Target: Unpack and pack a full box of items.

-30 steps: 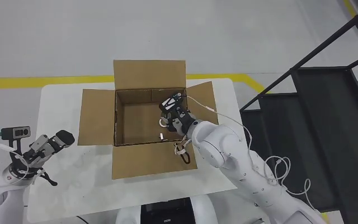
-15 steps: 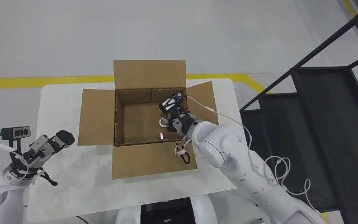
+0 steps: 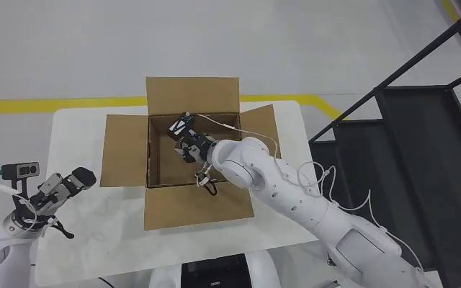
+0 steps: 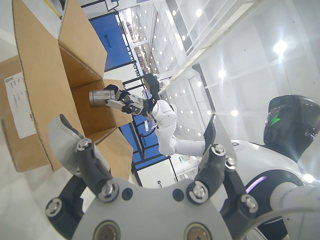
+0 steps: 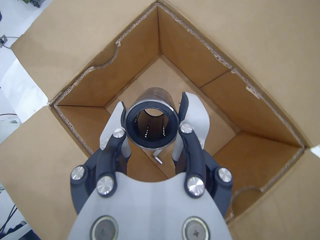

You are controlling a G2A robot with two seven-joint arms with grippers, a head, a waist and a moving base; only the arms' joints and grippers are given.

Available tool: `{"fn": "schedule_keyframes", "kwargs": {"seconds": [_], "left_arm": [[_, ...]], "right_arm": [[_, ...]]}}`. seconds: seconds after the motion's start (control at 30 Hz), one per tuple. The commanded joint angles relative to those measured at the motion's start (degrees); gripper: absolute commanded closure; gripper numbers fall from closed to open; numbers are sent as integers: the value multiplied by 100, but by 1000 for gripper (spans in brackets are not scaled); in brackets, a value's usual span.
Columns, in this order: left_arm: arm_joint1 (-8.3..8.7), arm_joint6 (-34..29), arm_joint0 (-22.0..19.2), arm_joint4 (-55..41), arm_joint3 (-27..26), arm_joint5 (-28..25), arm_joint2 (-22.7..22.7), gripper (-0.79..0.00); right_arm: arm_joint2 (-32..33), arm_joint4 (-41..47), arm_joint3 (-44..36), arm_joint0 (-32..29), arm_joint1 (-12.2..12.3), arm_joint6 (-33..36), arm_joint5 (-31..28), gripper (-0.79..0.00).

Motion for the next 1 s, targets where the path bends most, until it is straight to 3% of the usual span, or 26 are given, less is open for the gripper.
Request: {"fn": "schedule_keyframes", "kwargs": {"seconds": [0.0,0.3,0.9,0.93,0.97], "left_arm": [[0,0,0,0,0,0,0,-785],[0,0,0,0,0,0,0,-785],[0,0,0,0,0,0,0,-785],[0,0,0,0,0,0,0,-785],[0,0,0,0,0,0,0,-785]], "right_arm": [[-306,128,489,371,-172,-4,-73,0],[-1083,580,2238,991,-818,-280,-134,0],[-1306,519,3859,1241,-1433,-677,-12,0],[-1302,513,3894,1253,-1457,-673,-4,-311],[-1290,519,3927,1262,-1477,-675,-6,-742]]}}
